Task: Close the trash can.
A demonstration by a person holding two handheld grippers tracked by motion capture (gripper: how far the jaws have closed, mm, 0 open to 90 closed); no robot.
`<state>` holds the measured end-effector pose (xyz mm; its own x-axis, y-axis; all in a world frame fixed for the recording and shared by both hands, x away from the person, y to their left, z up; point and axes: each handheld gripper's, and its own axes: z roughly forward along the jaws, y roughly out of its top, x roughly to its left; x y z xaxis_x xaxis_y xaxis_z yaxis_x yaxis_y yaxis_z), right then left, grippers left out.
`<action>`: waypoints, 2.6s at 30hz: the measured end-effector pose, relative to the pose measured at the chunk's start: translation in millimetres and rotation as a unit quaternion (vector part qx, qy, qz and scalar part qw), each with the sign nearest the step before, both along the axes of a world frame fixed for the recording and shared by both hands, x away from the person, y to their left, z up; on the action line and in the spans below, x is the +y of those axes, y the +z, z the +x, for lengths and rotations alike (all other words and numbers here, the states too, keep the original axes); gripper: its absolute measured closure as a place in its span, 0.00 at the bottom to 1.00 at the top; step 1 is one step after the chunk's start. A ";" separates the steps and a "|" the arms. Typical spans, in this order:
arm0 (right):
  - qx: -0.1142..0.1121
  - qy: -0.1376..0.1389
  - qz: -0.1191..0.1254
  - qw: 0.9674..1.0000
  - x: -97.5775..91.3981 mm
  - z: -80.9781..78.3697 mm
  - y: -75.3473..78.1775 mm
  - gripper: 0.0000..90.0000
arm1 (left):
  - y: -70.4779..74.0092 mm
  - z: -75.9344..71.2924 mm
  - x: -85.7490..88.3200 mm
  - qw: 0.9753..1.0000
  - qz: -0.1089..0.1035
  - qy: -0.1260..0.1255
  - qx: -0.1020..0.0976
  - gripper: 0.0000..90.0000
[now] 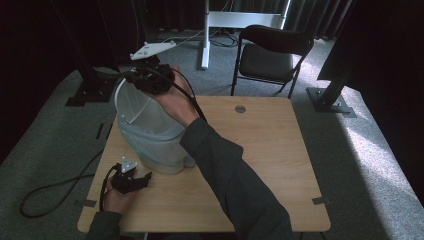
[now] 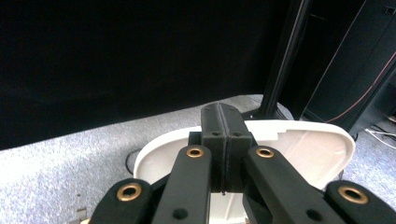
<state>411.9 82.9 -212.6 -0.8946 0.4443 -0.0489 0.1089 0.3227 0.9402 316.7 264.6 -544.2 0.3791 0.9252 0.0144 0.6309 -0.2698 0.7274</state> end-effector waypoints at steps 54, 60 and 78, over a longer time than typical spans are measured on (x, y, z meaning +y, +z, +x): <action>-0.004 -0.011 -0.029 1.000 7.6 -0.7 1.1 1.00 | 0.0 -0.4 0.1 1.000 0.000 -0.001 0.000 0.32; -0.006 -0.012 -0.048 0.999 2.8 -0.9 -4.4 1.00 | 0.0 -0.4 0.0 1.000 0.000 0.000 0.000 0.32; 0.019 -0.009 -0.038 0.999 -39.1 1.2 -40.3 1.00 | 0.1 -0.5 -0.2 1.000 0.000 0.001 0.000 0.32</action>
